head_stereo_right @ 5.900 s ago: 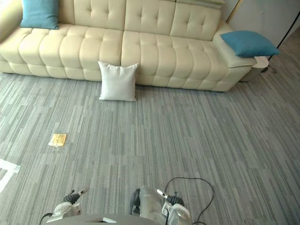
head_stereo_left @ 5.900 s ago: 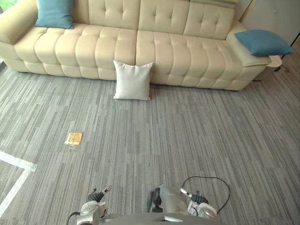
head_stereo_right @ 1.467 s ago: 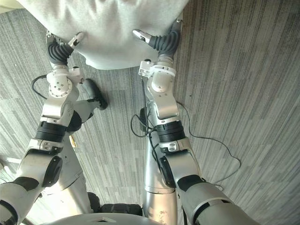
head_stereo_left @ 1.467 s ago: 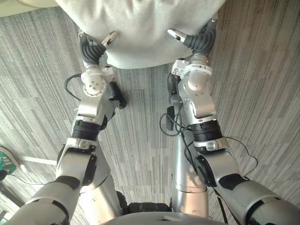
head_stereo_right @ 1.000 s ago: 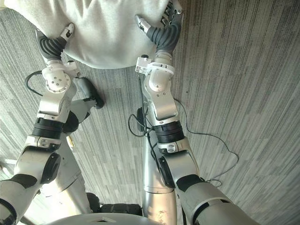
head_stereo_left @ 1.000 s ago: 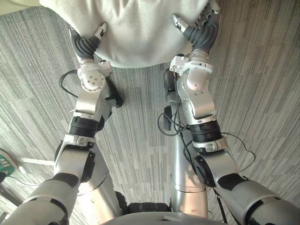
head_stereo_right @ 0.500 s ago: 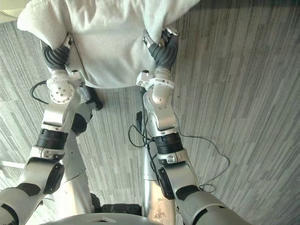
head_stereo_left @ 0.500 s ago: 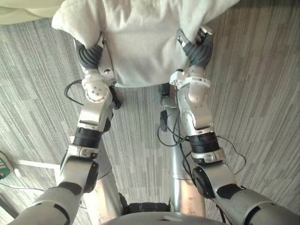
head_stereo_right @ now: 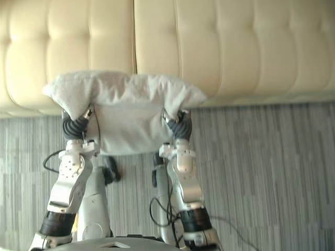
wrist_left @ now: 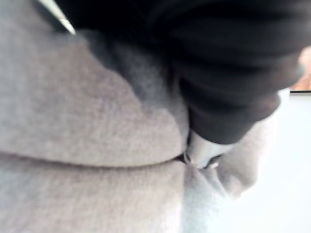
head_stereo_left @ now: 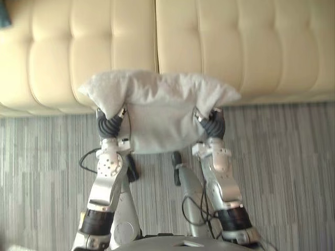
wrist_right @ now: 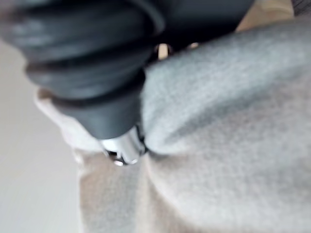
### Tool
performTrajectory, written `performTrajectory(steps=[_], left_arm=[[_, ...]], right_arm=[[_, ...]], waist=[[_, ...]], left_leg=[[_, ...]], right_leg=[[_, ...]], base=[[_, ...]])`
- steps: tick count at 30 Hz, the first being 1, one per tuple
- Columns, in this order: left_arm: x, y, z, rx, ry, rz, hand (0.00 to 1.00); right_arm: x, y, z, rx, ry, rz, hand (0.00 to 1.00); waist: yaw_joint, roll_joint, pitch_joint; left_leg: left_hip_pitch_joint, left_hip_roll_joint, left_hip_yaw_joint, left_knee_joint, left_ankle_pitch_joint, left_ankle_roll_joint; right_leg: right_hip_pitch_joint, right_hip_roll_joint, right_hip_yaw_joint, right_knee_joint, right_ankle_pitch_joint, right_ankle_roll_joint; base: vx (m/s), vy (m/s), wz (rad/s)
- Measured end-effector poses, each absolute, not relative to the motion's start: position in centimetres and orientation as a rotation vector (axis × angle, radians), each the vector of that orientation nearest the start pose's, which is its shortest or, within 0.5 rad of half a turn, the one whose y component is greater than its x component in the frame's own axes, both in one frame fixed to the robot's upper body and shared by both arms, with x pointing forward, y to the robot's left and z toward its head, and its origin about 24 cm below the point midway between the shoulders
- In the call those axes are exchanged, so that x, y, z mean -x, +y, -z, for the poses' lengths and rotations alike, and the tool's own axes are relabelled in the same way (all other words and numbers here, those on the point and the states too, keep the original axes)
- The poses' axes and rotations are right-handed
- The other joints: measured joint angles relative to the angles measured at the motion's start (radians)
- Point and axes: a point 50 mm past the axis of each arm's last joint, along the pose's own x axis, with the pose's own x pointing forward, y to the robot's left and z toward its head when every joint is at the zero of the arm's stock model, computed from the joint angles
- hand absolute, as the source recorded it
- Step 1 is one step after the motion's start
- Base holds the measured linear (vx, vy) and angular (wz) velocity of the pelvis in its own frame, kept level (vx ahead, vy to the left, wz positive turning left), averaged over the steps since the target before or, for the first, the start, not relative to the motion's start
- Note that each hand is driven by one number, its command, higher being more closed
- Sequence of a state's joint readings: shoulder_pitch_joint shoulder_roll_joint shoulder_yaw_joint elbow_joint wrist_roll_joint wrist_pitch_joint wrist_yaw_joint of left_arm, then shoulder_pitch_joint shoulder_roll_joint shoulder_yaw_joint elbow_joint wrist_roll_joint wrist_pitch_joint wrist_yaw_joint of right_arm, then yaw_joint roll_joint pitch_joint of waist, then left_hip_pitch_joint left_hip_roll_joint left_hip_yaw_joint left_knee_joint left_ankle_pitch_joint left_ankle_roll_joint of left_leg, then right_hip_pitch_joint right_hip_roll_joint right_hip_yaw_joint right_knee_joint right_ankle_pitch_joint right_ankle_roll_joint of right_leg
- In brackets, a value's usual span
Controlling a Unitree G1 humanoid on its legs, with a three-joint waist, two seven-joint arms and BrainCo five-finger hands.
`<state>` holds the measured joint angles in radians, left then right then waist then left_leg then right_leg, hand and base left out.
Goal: Pick up cushions and gather them together orderly.
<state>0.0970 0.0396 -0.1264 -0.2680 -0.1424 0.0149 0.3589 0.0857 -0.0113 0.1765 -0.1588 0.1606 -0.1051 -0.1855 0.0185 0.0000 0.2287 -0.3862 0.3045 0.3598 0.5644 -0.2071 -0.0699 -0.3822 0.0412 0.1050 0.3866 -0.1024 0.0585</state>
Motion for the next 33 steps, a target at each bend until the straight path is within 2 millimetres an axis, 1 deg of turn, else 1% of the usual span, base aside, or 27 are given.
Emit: performTrajectory(steps=[1,3,6,9,11,13,14,15,16,17,19,20,21,22,24,25,26,27,28,29,30,31,32,33], left_arm=[[-22.8,14.9,-7.3,0.142,-0.108,-0.238,1.00],[-22.3,15.0,-6.7,0.139,-0.086,-0.234,1.00],[-21.9,15.1,-6.1,0.146,-0.061,-0.217,1.00],[-21.2,15.1,-5.3,0.141,-0.022,-0.192,1.00],[-20.8,15.1,-4.8,0.140,-0.003,-0.188,1.00],[-20.5,15.1,-4.3,0.139,0.021,-0.186,1.00],[-20.4,15.0,-3.8,0.136,0.042,-0.184,1.00],[-20.4,15.0,-3.3,0.133,0.065,-0.182,1.00],[-20.3,15.0,-3.1,0.129,0.073,-0.180,1.00],[-20.3,15.0,-2.8,0.123,0.085,-0.175,1.00],[-20.2,15.2,-2.6,0.109,0.094,-0.168,1.00],[-20.2,15.4,-2.6,0.096,0.093,-0.165,1.00],[-20.2,15.5,-2.6,0.091,0.093,-0.164,1.00],[-20.2,15.7,-2.6,0.090,0.094,-0.167,1.00],[-20.2,15.8,-2.6,0.094,0.097,-0.165,1.00],[-20.3,15.9,-2.7,0.083,0.089,-0.162,1.00],[-20.5,15.9,-2.8,0.087,0.076,-0.160,1.00],[-20.6,15.5,-2.7,0.104,0.082,-0.158,1.00],[-21.2,15.1,-2.3,0.105,0.097,-0.144,1.00],[-21.3,14.8,-1.9,0.102,0.113,-0.131,1.00],[-21.3,14.1,-1.9,0.108,0.112,-0.103,1.00],[-21.3,14.0,-2.0,0.111,0.110,-0.098,1.00],[-21.3,13.6,-2.0,0.126,0.111,-0.095,1.00],[-21.3,13.4,-2.2,0.140,0.105,-0.094,1.00]], right_arm=[[-23.1,-12.3,-6.3,-0.193,-0.137,0.027,1.00],[-22.9,-12.3,-6.1,-0.190,-0.126,0.017,1.00],[-23.0,-12.5,-6.1,-0.187,-0.126,0.017,1.00],[-22.9,-12.9,-5.3,-0.177,-0.099,0.018,1.00],[-22.8,-13.0,-4.9,-0.174,-0.081,0.012,1.00],[-22.6,-13.0,-4.2,-0.169,-0.050,0.012,1.00],[-22.6,-13.1,-3.5,-0.158,-0.023,0.015,1.00],[-22.5,-13.1,-2.9,-0.153,0.005,0.019,1.00],[-22.3,-13.2,-2.6,-0.152,0.016,0.020,1.00],[-22.2,-13.2,-2.2,-0.151,0.034,0.022,1.00],[-22.2,-13.2,-2.0,-0.147,0.041,0.020,1.00],[-22.3,-13.2,-2.0,-0.144,0.042,0.014,1.00],[-22.3,-13.2,-2.0,-0.146,0.041,0.012,1.00],[-22.7,-13.2,-1.8,-0.146,0.049,0.001,1.00],[-23.4,-13.2,-1.7,-0.138,0.054,-0.009,1.00],[-23.9,-13.1,-1.7,-0.140,0.052,-0.018,1.00],[-24.1,-13.2,-2.3,-0.133,0.027,-0.033,1.00],[-24.2,-13.6,-2.6,-0.110,0.015,-0.036,1.00],[-24.2,-13.9,-2.2,-0.102,0.036,-0.025,1.00],[-23.8,-14.5,-1.7,-0.098,0.057,-0.006,1.00],[-23.4,-14.9,-1.7,-0.094,0.064,0.009,1.00],[-23.3,-15.1,-1.7,-0.093,0.061,0.012,1.00],[-22.5,-15.4,-2.2,-0.088,0.043,0.019,1.00],[-22.2,-15.5,-2.7,-0.091,0.020,0.023,1.00]], waist=[[0.000,-0.002,-0.017],[0.002,-0.006,-0.046],[-0.007,-0.009,-0.059],[-0.015,-0.020,-0.081],[-0.015,-0.026,-0.095],[-0.015,-0.026,-0.094],[-0.015,-0.025,-0.094],[-0.018,-0.023,-0.091],[-0.020,-0.022,-0.091],[-0.025,-0.024,-0.088],[-0.029,-0.021,-0.086],[-0.029,-0.020,-0.086],[-0.029,-0.024,-0.088],[-0.030,-0.026,-0.087],[-0.034,-0.027,-0.088],[-0.049,-0.061,-0.098],[-0.055,-0.061,-0.092],[-0.057,-0.017,-0.087],[-0.065,-0.025,-0.062],[-0.082,-0.026,-0.061],[-0.085,-0.015,-0.068],[-0.085,-0.011,-0.070],[-0.088,0.002,-0.078],[-0.091,0.013,-0.084]], left_leg=[[0.037,-0.005,0.009,-0.025,0.001,0.000],[0.077,-0.011,0.026,-0.051,0.005,-0.006],[0.135,-0.034,0.026,-0.083,0.008,-0.006],[0.181,-0.066,0.025,-0.116,0.008,-0.005],[0.185,-0.079,0.017,-0.117,0.004,0.000],[0.192,-0.096,-0.003,-0.114,-0.018,0.015],[0.202,-0.102,-0.008,-0.111,-0.036,0.017],[0.216,-0.108,-0.018,-0.111,-0.042,0.024],[0.220,-0.113,-0.025,-0.111,-0.044,0.027],[0.230,-0.124,-0.033,-0.111,-0.048,0.035],[0.237,-0.128,-0.034,-0.117,-0.048,0.048],[0.235,-0.134,-0.033,-0.133,-0.039,0.064],[0.231,-0.136,-0.033,-0.142,-0.036,0.069],[0.230,-0.138,-0.034,-0.177,-0.029,0.079],[0.233,-0.145,-0.035,-0.237,-0.023,0.086],[0.228,-0.187,-0.047,-0.260,-0.014,0.075],[0.220,-0.216,-0.094,-0.142,-0.044,0.067],[0.248,-0.197,-0.134,-0.147,-0.095,0.051],[0.283,-0.208,-0.138,-0.172,-0.101,0.020],[0.302,-0.207,-0.151,-0.188,-0.102,0.013],[0.316,-0.186,-0.166,-0.219,-0.104,0.001],[0.322,-0.176,-0.167,-0.231,-0.104,-0.006],[0.350,-0.146,-0.171,-0.257,-0.101,-0.013],[0.327,-0.125,-0.179,-0.178,-0.103,-0.012]], right_leg=[[0.045,-0.002,0.007,-0.048,0.020,0.009],[0.094,-0.005,0.021,-0.114,0.052,0.014],[0.180,-0.021,0.026,-0.198,0.084,0.021],[0.227,-0.044,0.033,-0.228,0.087,0.022],[0.227,-0.051,0.041,-0.224,0.087,0.023],[0.224,-0.057,0.043,-0.190,0.082,0.024],[0.207,-0.058,0.040,-0.133,0.076,0.027],[0.181,-0.059,0.028,-0.055,0.076,0.027],[0.166,-0.061,0.015,-0.015,0.076,0.027],[0.142,-0.072,-0.013,0.049,0.078,0.024],[0.121,-0.092,-0.059,0.087,0.082,0.013],[0.107,-0.103,-0.080,0.086,0.064,-0.007],[0.099,-0.106,-0.093,0.080,0.045,-0.016],[0.093,-0.103,-0.123,0.019,0.014,-0.012],[0.083,-0.096,-0.126,-0.076,0.016,-0.011],[0.069,-0.114,-0.113,-0.176,0.022,-0.014],[0.068,-0.139,-0.118,-0.220,0.084,0.025],[0.062,-0.118,-0.128,-0.198,0.112,0.036],[0.045,-0.126,-0.114,-0.111,0.126,0.024],[0.049,-0.120,-0.118,-0.088,0.114,0.002],[0.057,-0.093,-0.136,-0.094,0.097,-0.013],[0.060,-0.084,-0.145,-0.098,0.090,-0.019],[0.083,-0.058,-0.173,-0.114,0.066,-0.035],[0.092,-0.042,-0.191,-0.112,0.047,-0.050]], base=[[0.16,0.081,-0.14],[0.12,0.075,-0.15],[0.12,0.077,0.00],[0.08,0.080,0.07],[0.03,0.072,-0.05],[-0.01,0.085,-0.11],[-0.06,0.091,-0.12],[-0.08,0.088,-0.09],[-0.09,0.082,0.02],[-0.09,0.063,0.09],[-0.07,0.037,0.06],[-0.03,-0.002,0.02],[-0.02,-0.064,0.06],[0.01,-0.088,0.06],[0.04,-0.093,0.05],[0.12,-0.062,0.07],[0.12,-0.063,-0.05],[0.13,-0.010,-0.12],[0.13,-0.061,-0.03],[0.22,-0.081,0.05],[0.21,-0.130,0.07],[0.32,-0.159,0.01],[0.36,-0.139,0.11],[0.39,-0.138,0.21]])
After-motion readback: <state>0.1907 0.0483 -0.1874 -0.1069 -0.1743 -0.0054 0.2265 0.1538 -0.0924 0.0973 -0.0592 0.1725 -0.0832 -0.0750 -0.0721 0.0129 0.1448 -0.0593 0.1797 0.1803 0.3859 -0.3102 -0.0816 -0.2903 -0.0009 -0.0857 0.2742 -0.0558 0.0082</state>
